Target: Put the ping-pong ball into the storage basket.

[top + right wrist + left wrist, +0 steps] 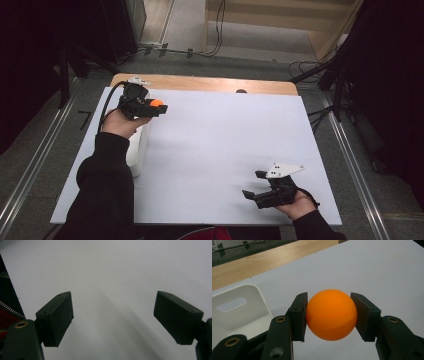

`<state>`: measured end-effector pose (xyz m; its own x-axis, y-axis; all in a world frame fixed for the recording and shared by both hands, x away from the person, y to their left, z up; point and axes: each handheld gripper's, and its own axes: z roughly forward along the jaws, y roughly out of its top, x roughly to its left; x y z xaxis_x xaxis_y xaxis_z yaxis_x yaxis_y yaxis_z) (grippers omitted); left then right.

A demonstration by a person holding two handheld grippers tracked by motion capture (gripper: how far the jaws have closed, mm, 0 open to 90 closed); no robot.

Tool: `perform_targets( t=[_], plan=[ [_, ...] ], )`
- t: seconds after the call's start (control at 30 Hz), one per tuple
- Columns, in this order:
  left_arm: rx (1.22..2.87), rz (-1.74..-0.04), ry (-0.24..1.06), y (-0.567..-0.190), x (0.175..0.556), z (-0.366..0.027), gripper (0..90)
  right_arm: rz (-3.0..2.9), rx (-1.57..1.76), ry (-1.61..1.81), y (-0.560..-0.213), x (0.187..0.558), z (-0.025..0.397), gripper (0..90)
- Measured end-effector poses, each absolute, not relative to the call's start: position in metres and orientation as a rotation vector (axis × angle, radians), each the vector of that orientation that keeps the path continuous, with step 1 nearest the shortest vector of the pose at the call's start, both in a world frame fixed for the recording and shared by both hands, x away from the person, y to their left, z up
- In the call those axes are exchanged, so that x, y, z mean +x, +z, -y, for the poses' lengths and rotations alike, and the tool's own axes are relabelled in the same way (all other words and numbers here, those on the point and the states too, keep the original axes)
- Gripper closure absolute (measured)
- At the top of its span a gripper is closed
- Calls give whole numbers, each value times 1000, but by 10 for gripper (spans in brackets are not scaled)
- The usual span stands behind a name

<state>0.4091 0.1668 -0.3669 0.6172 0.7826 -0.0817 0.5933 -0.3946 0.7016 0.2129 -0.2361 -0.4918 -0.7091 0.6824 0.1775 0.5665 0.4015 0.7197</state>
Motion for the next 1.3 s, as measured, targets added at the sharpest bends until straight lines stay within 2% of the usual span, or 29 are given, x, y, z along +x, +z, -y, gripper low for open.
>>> perform_targets(
  t=[1.03,1.3],
  plan=[
    [2032,-1218,459,-372,417,-190,503,-2506,1116,1199,-492,213,236,148],
    [2025,-1247,457,-375,419,-196,502,-2507,1117,1199,-492,213,236,148]
  ],
)
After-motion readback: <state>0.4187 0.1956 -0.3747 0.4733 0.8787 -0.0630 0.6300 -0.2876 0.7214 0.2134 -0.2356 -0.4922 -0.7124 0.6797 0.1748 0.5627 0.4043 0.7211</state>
